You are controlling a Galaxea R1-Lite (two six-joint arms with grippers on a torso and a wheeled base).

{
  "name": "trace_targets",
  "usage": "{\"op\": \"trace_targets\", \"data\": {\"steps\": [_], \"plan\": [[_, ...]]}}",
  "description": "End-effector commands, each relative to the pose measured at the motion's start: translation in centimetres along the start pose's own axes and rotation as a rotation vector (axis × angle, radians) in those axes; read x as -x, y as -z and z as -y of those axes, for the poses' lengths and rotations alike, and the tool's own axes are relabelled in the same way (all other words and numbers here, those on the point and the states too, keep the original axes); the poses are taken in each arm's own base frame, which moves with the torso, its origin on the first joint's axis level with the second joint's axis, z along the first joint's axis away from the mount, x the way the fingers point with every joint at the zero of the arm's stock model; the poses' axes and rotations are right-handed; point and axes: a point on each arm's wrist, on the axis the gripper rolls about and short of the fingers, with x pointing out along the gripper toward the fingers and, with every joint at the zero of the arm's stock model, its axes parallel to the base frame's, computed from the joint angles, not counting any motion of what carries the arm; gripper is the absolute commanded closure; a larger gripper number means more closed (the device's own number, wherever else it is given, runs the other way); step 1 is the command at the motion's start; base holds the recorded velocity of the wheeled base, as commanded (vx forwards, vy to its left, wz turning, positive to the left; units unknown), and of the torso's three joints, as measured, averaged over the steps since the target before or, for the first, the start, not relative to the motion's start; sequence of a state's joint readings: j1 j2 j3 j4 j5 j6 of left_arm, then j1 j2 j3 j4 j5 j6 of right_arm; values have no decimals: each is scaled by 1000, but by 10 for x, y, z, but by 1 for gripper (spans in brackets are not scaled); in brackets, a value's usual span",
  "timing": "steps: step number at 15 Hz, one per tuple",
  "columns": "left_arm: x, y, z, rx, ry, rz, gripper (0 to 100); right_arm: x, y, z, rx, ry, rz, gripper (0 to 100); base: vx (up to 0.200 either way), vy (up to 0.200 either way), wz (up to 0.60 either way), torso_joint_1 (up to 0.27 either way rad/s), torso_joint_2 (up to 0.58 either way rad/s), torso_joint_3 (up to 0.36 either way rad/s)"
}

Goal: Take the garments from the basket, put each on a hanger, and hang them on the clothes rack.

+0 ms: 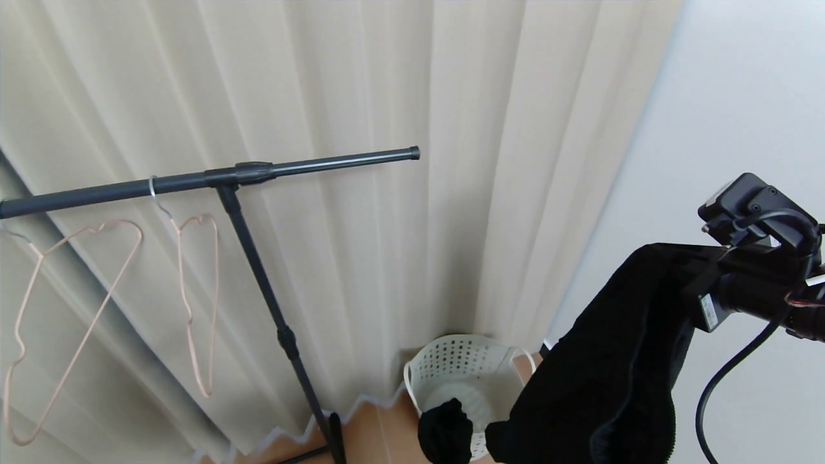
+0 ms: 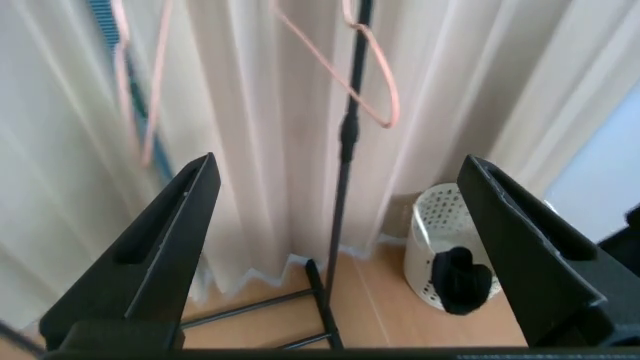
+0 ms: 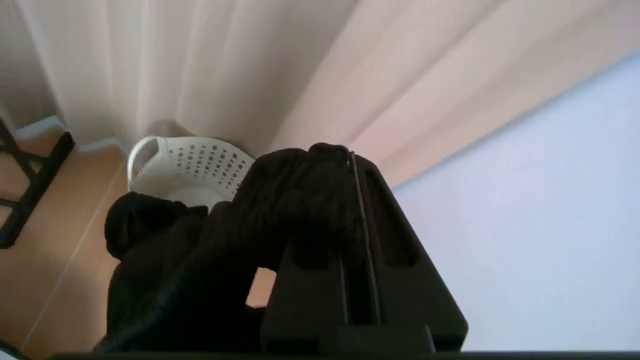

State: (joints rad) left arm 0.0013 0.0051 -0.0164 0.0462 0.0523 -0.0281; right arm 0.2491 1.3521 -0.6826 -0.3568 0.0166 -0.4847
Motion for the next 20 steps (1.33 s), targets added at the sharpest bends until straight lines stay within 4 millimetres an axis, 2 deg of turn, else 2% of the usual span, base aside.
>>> {"op": "trace_targets", "data": {"steps": [1,4,7,9,20], "plan": [[0,0,0,1,0,0,0,3,2,-1,1,0,-2,100,0,0,600,17,2,2],[0,0,0,1,1,0,0,3,1,-1,1,2,2,100,0,0,600,15,2,1],[0,-1,0,6,3,1,0,3,0,0,2,3,9,100,-200,0,0,-1,1,2],[0,-1,0,6,3,1,0,3,0,0,2,7,15,100,-200,200,0,5,7,0],[0,-1,0,7,3,1,0,3,0,1,0,15,21,100,0,200,0,4,1,1]]}}
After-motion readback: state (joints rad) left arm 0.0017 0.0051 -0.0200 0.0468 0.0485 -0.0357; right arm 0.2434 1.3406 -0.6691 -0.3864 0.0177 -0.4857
